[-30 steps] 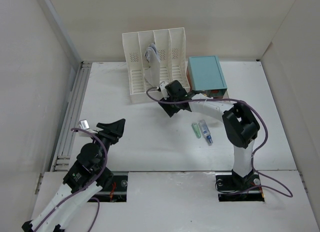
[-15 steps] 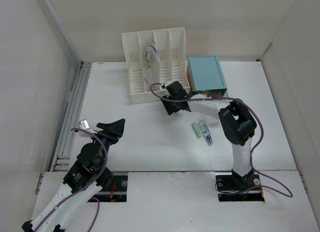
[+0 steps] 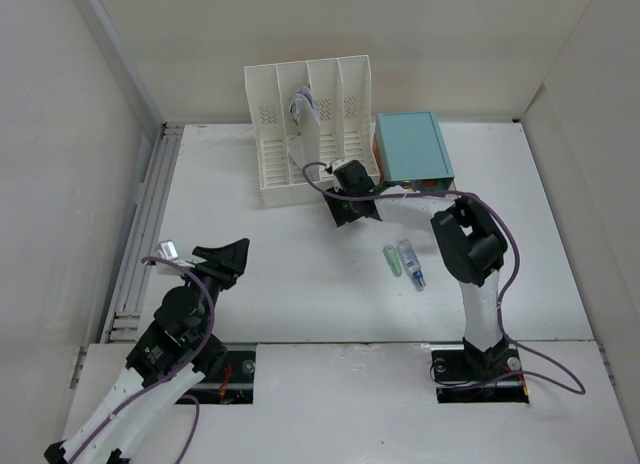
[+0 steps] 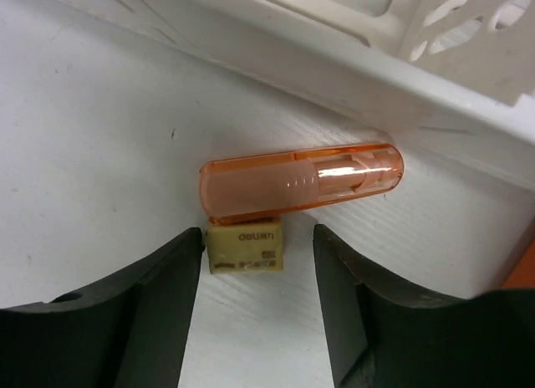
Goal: Organize the desk
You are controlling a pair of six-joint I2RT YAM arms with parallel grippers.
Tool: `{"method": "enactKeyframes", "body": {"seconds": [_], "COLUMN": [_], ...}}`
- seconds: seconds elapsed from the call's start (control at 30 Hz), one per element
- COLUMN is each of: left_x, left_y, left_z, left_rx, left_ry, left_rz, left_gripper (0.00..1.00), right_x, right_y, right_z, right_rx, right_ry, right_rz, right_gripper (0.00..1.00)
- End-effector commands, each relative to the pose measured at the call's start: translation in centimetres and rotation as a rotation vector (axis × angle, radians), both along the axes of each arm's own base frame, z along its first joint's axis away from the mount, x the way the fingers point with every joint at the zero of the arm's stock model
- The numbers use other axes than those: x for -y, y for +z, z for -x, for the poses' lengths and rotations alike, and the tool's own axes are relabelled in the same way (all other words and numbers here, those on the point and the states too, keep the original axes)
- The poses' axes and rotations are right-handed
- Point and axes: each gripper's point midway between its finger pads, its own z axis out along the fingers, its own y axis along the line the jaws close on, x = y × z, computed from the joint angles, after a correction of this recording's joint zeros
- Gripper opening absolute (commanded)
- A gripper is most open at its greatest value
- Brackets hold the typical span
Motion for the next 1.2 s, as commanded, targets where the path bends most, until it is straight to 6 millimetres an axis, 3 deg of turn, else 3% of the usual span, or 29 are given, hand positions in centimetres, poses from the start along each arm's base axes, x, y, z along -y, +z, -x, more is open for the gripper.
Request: {"method": "enactKeyframes", "body": {"seconds": [0.0, 0.03, 0.2, 0.23, 0.43, 0.53, 0.57, 0.67, 0.7, 0.77, 0.8, 0.93, 1.03, 1.07, 1.17], "left_x": [-0.4, -0.4, -0.5, -0.6, -0.9, -1.2, -1.2, -1.2, -1.0, -1.0, -0.8, -0.6, -0.7, -0.7, -0.7], "left_y": [1.2, 1.2, 1.2, 1.5, 1.2, 1.8, 1.8, 2.0, 1.6, 1.9, 2.2, 2.2, 2.6, 2.6, 2.6], "left_z": [0.1, 0.1, 0.1, 0.3, 0.4, 0.5, 0.5, 0.5, 0.4, 0.4, 0.5, 0.5, 0.6, 0.6, 0.6], "left_rx": [0.035, 0.035, 0.036, 0.043, 0.037, 0.052, 0.052, 0.060, 0.053, 0.061, 0.070, 0.072, 0.079, 0.079, 0.079], "left_ry": [0.014, 0.014, 0.014, 0.014, 0.023, 0.032, 0.032, 0.032, 0.023, 0.023, 0.013, 0.003, 0.003, 0.003, 0.003], "left_rz": [0.013, 0.013, 0.004, 0.010, -0.006, 0.006, 0.006, 0.013, 0.008, 0.015, 0.023, 0.014, 0.020, 0.020, 0.020], "left_gripper": [0.57, 0.57, 0.57, 0.57, 0.57, 0.57, 0.57, 0.57, 0.57, 0.57, 0.57, 0.57, 0.57, 0.57, 0.57], "right_x": [-0.9, -0.9, -1.3, -0.9, -0.4, -0.6, -0.7, -0.7, -0.9, -0.5, -0.5, 2.4, 6.6, 9.1, 12.5], "right_y": [0.5, 0.5, -0.6, -1.1, 0.4, 3.7, 5.6, 7.9, 10.1, 11.7, 13.4, 16.0, 18.2, 18.4, 19.6], "right_z": [-1.0, -1.0, 0.0, 0.3, 2.1, 2.9, 3.4, 4.6, 4.8, 5.2, 5.3, 4.7, 3.1, 2.3, 1.7], "right_rx": [0.021, 0.021, 0.009, -0.003, 0.023, 0.097, 0.131, 0.160, 0.197, 0.232, 0.271, 0.345, 0.411, 0.421, 0.424], "right_ry": [-0.004, -0.004, 0.011, 0.005, 0.066, 0.139, 0.162, 0.241, 0.270, 0.292, 0.315, 0.241, 0.130, 0.055, -0.025], "right_rz": [-0.030, -0.030, -0.011, 0.007, 0.030, 0.045, 0.035, 0.043, 0.011, 0.016, 0.002, 0.068, 0.155, 0.190, 0.208], "right_gripper": [0.60, 0.58, 0.28, 0.25, 0.18, 0.14, 0.14, 0.12, 0.11, 0.09, 0.07, 0.07, 0.07, 0.07, 0.05]}}
